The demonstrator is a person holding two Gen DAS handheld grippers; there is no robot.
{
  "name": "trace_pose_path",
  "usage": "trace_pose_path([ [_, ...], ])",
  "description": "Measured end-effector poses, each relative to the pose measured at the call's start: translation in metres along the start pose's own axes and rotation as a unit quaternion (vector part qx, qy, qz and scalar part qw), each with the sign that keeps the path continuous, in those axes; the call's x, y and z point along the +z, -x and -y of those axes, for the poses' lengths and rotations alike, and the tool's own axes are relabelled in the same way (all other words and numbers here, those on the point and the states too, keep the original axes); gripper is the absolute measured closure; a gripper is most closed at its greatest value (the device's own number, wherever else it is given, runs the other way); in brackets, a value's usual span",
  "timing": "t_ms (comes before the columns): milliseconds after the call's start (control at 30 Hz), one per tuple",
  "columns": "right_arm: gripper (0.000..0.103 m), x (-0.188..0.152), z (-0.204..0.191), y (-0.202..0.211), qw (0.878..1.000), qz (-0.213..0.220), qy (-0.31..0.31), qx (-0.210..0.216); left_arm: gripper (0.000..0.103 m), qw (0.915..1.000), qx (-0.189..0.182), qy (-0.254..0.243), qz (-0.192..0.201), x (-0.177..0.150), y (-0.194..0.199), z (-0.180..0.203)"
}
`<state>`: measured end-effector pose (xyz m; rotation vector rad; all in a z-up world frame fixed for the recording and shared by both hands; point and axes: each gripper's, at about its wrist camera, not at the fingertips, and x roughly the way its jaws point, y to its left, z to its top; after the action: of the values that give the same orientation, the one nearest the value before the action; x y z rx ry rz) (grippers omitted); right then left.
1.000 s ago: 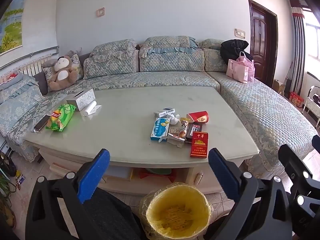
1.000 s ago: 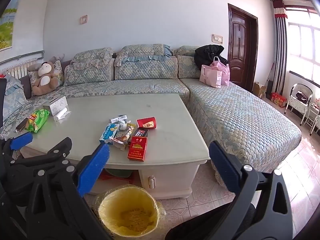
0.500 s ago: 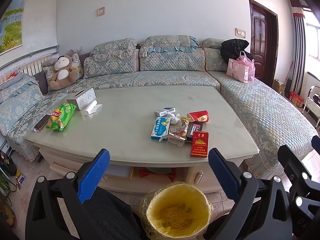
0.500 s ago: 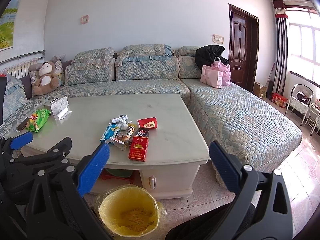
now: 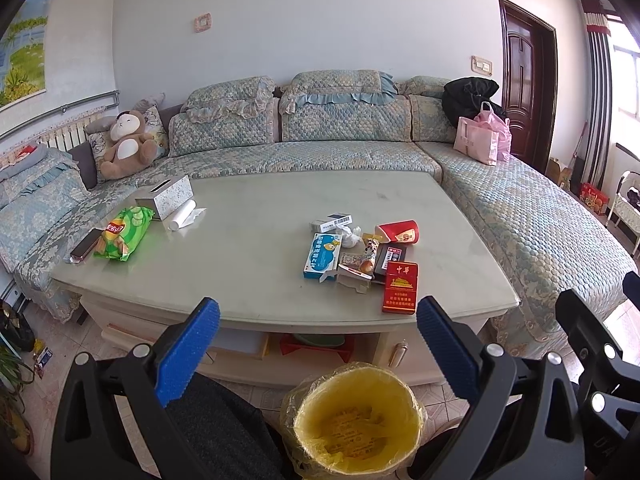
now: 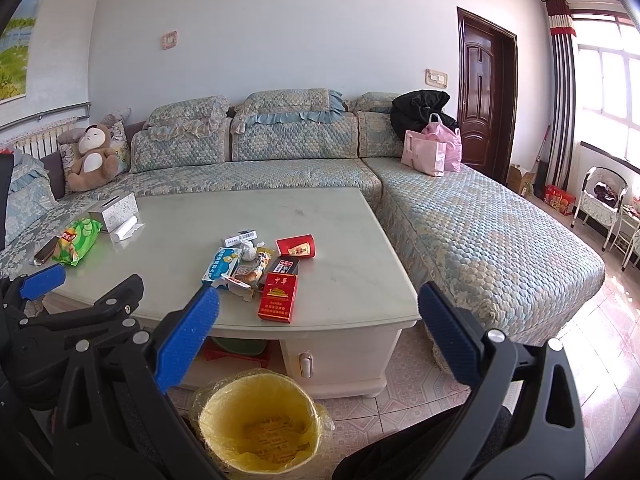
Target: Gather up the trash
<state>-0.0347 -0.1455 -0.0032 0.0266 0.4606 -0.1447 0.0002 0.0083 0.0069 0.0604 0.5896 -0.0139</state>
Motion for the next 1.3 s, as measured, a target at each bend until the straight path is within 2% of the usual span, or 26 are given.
trace_pose_path([
  [1300, 0.006, 0.002, -0.0058, 0.0014, 1.0, 0.002, -0.002, 0.002, 0.006, 1.0, 0.0, 0.0, -0.004, -0.0006, -0.0002, 0.0016],
])
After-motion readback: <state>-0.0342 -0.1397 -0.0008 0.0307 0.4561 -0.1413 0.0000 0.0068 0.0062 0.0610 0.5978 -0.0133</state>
